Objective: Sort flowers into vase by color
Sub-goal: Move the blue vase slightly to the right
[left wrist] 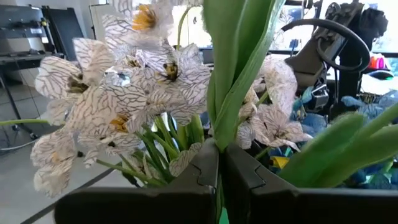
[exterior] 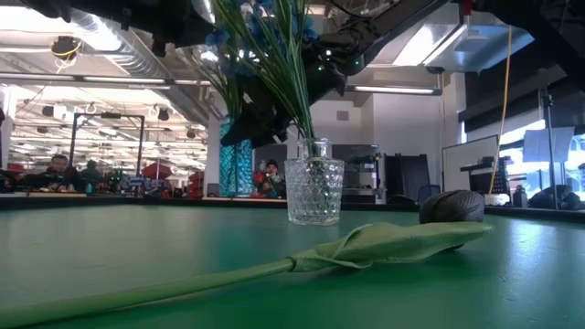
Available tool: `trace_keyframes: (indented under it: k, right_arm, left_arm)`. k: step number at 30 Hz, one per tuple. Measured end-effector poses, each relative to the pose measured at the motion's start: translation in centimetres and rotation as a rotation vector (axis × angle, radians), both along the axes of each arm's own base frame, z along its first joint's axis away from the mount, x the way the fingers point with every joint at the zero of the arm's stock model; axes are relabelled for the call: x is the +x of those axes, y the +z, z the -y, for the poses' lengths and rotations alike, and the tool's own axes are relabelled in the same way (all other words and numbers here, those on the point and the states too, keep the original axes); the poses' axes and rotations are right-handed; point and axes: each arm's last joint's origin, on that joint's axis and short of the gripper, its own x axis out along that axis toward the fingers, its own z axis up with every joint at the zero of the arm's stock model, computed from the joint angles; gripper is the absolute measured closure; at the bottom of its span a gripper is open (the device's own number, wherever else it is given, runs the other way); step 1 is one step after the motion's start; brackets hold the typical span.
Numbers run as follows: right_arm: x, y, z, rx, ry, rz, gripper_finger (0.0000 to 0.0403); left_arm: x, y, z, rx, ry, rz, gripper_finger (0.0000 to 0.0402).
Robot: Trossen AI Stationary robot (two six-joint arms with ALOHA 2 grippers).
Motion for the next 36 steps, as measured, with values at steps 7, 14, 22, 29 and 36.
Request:
trace_keyframes:
  k: [7, 14, 22, 29, 36]
  right_arm:
    - [-0.2, -0.3, 0.1, -0.013, -0.024, -0.033, 0.0153]
    - [-0.2, -0.4, 0.1, -0.015, -0.029, -0.044, 0.0153]
    - [-0.1, -0.2, 0.2, -0.020, -0.029, -0.025, 0.0153]
    - [-0.1, -0.2, 0.2, -0.019, -0.029, -0.024, 0.0153]
    - [-0.1, -0.2, -0.2, 0.002, 0.008, -0.026, 0.0153]
  left_arm:
    - [-0.1, -0.9, 0.0, -0.032, 0.003, -0.075, 0.0401]
    - [-0.2, -1.1, 0.0, -0.050, 0.006, -0.090, 0.0401]
    - [0.0, -1.3, 0.2, -0.088, -0.072, -0.079, 0.0401]
    - [-0.1, -1.3, 0.1, -0.080, -0.025, -0.079, 0.0401]
    - [-0.5, -1.3, -0.6, -0.045, 0.172, -0.082, 0.0401]
